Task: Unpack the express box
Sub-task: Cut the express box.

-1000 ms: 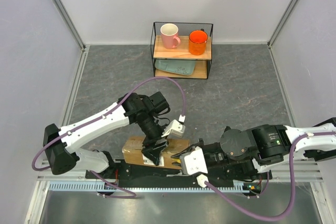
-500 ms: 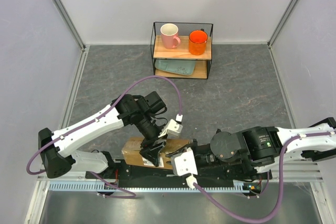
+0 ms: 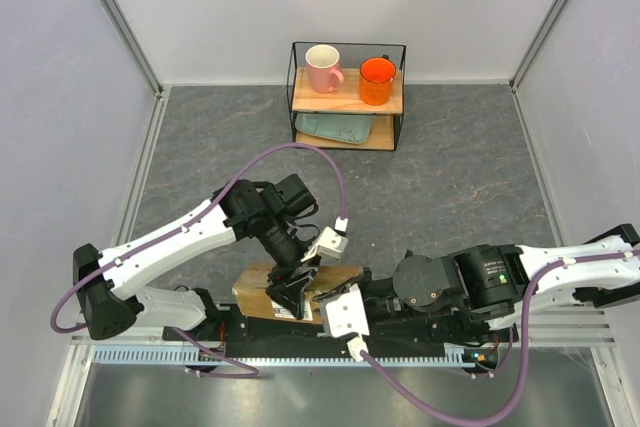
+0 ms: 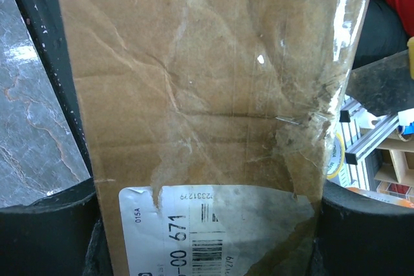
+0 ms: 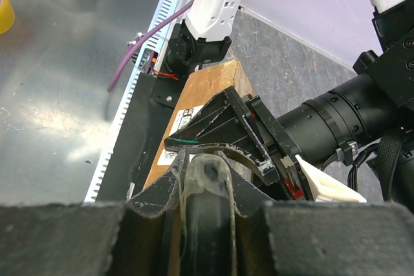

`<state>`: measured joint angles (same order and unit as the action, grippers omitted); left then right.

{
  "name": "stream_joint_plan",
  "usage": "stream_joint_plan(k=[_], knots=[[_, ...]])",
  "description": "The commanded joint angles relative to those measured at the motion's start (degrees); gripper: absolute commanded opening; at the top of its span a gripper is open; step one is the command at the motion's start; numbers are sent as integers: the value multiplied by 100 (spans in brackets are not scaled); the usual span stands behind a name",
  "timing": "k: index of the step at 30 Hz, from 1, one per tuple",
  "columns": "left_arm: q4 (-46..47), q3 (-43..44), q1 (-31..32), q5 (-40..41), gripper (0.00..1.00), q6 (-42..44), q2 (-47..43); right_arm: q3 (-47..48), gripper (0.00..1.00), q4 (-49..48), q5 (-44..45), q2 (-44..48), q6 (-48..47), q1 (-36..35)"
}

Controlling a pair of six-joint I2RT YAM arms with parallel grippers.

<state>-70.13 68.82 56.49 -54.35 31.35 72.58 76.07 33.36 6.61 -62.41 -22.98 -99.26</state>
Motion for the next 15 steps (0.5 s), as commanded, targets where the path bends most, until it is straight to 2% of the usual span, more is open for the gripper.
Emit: stream_joint_plan(k=[1, 15], knots=[[52, 79, 29, -472, 2, -33, -33, -31, 0, -312, 218, 177, -13, -32], [131, 79, -77, -885, 2, -244, -33, -207, 0, -621, 736, 379, -66, -102]])
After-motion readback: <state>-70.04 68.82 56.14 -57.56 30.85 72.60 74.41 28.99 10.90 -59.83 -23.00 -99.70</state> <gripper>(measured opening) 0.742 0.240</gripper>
